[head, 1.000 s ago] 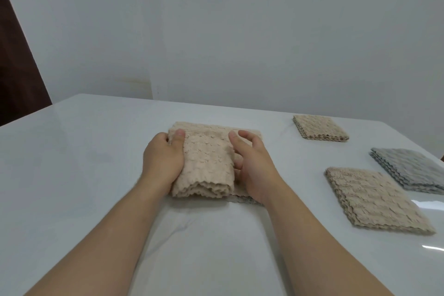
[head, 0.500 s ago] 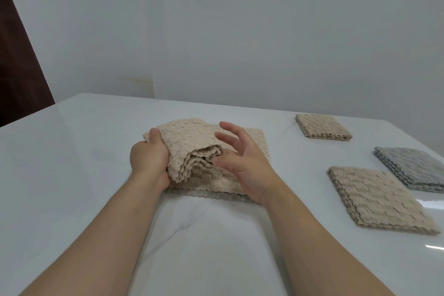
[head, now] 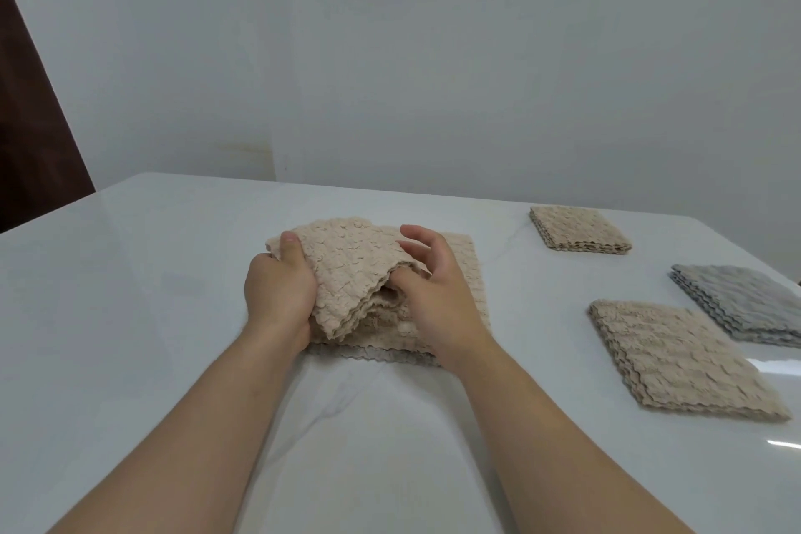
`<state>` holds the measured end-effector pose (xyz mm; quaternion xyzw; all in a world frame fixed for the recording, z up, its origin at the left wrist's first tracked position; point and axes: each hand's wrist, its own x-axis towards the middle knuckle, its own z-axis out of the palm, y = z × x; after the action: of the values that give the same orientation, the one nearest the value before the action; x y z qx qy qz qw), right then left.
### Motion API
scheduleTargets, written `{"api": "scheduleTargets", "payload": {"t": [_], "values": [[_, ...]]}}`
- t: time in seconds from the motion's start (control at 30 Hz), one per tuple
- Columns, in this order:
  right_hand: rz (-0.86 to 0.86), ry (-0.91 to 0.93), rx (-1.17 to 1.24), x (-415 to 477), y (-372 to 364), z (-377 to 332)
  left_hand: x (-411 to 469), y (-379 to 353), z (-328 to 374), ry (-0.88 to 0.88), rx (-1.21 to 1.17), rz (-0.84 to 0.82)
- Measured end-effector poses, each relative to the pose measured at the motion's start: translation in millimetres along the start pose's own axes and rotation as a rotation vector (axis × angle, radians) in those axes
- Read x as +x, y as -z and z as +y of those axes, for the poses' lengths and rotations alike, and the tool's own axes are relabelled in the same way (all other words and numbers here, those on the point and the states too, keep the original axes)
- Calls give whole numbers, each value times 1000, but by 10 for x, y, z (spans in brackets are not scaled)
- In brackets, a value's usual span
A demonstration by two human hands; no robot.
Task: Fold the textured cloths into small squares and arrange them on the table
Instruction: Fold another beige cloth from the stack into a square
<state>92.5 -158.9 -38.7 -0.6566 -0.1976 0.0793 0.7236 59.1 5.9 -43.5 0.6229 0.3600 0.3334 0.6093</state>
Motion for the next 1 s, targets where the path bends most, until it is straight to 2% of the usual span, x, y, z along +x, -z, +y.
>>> {"api": "scheduleTargets", "payload": {"t": [0.2, 0.4, 0.6, 0.77, 1.0], "values": [[2, 82, -140, -20, 13, 22, -28, -18, -1, -76, 90, -6], [151, 70, -266, -12, 11, 5, -31, -36, -13, -114, 166, -8], [198, 131, -470, -59, 16, 14, -2, -45, -42, -133, 194, 10], [283, 106, -519, -42, 20, -5, 30, -3, -40, -143, 198, 46], [122, 49, -430, -84, 4, -48, 1, -44, -49, -183, 185, -1]]}}
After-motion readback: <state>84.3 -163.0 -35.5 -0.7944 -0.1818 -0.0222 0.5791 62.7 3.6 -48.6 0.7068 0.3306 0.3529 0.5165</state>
